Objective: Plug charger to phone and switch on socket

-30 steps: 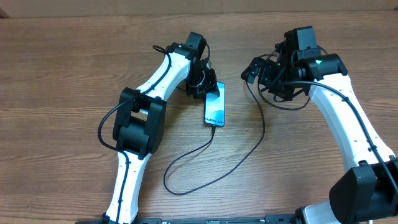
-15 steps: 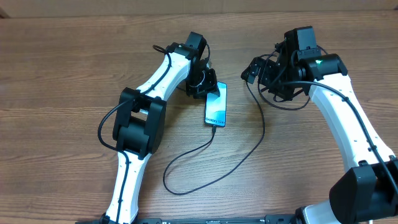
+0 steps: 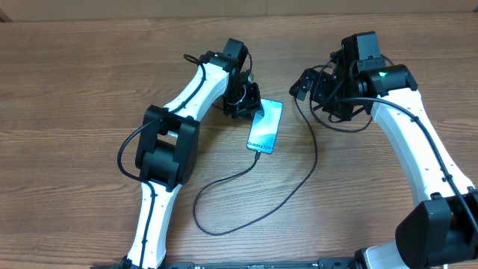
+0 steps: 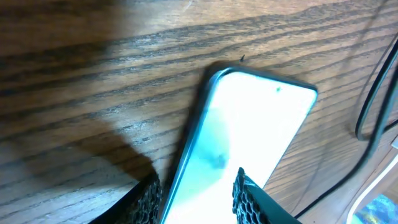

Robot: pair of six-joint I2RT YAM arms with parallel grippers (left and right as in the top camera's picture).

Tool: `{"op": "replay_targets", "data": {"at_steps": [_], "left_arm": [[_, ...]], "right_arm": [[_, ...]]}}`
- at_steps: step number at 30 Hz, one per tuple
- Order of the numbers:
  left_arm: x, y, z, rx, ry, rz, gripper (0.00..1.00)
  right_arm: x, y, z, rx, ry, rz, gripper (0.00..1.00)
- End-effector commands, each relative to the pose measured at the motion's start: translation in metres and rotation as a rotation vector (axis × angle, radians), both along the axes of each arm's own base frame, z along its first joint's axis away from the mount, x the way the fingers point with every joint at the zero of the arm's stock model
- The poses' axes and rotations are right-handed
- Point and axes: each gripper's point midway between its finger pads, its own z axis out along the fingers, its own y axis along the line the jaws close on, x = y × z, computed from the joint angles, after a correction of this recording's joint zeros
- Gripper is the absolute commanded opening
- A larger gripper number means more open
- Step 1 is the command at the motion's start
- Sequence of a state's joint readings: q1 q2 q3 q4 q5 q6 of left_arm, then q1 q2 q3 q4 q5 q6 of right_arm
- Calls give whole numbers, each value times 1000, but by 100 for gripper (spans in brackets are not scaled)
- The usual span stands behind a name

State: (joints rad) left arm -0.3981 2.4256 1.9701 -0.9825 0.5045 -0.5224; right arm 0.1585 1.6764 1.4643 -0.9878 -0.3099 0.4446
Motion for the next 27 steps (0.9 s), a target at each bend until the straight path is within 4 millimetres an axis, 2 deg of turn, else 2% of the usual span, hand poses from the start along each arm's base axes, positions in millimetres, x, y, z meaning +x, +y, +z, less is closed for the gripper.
{"op": "replay_targets", "data": {"at_steps": [1, 8, 9, 10, 12, 23, 27], "left_arm": [[-9, 7, -14, 59, 27, 4, 42], [-9, 7, -14, 60, 29, 4, 42], [-9, 7, -14, 60, 27, 0, 47], [-9, 7, -14, 59, 24, -6, 59], [-9, 7, -14, 59, 24, -5, 66], [-7, 23, -13, 66, 44, 12, 72], [-6, 28, -4, 60, 13, -31, 72]], "right_arm": [[1, 0, 13, -1, -39, 3, 100], [0, -1, 12, -2, -36, 2, 100], [0, 0, 12, -1, -36, 3, 100], [0, 0, 12, -1, -35, 3, 100], [0, -1, 12, -2, -34, 3, 100], [0, -1, 12, -3, -34, 3, 100], [0, -1, 12, -3, -34, 3, 100]]}}
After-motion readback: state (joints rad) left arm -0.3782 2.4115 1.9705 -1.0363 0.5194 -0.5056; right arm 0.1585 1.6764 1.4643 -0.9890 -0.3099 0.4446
